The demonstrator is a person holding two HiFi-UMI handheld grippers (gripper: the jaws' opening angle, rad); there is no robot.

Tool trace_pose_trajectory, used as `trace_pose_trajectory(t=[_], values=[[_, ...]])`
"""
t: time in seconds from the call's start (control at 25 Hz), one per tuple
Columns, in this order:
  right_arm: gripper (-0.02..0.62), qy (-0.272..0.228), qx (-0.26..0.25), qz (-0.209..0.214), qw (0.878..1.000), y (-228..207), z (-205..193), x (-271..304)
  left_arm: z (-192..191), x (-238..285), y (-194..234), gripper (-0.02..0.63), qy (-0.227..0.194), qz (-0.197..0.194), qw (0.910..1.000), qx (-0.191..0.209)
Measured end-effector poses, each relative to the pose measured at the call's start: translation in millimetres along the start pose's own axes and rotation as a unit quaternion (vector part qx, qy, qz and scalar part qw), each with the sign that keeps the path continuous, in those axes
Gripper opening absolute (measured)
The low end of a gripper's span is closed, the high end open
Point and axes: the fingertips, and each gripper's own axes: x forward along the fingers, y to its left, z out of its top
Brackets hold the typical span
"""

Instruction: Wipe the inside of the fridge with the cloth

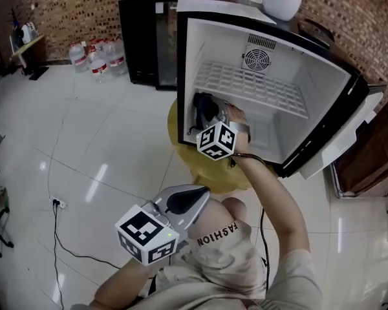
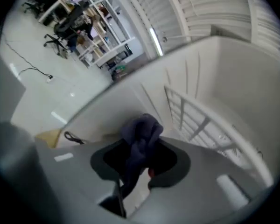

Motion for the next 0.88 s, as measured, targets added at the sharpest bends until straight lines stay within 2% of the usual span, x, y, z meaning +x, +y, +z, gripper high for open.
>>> trace_pose_trajectory(t=[0.12, 0.24, 0.32, 0.4, 0.52, 0.64, 0.68, 0.76, 0.88], values=[[0.109, 0.103, -0.03, -0.001, 0.994, -11, -72, 37, -3, 6, -14, 0.0, 0.006, -0.017, 0.9998, 0.002], [0.109, 0.145, -0.06, 0.024, 0.987, -9, -84, 66, -1, 1, -1, 0.0, 0.0, 0.006, 1.0, 0.008], [0.109, 0.132, -0.066, 0.057, 0.987, 4, -73, 78, -1, -2, 10, 0.0, -0.002, 0.02, 0.9998, 0.007], [0.109, 0.108, -0.033, 0.092, 0.989, 21, -54, 69, 1, -4, 15, 0.0, -0.005, 0.028, 0.9996, 0.007], [0.109, 0.066, 0.051, 0.134, 0.987, 42, -20, 19, 4, -6, 12, 0.0, -0.005, 0.025, 0.9996, 0.013], [0.109, 0.008, 0.059, 0.169, 0.984, 59, 11, -32, 0, -1, 10, 0.0, -0.002, 0.018, 0.9997, 0.015], [0.109, -0.005, 0.049, 0.171, 0.984, 61, 13, -36, -2, 1, 11, 0.0, -0.001, 0.019, 0.9997, 0.015], [0.109, 0.004, 0.027, 0.14, 0.99, 54, 0, -21, -5, 3, 14, 0.0, 0.002, 0.023, 0.9996, 0.018], [0.109, 0.077, -0.02, 0.066, 0.995, 27, -40, 26, -4, -2, 13, 0.0, 0.002, 0.029, 0.9993, 0.022]])
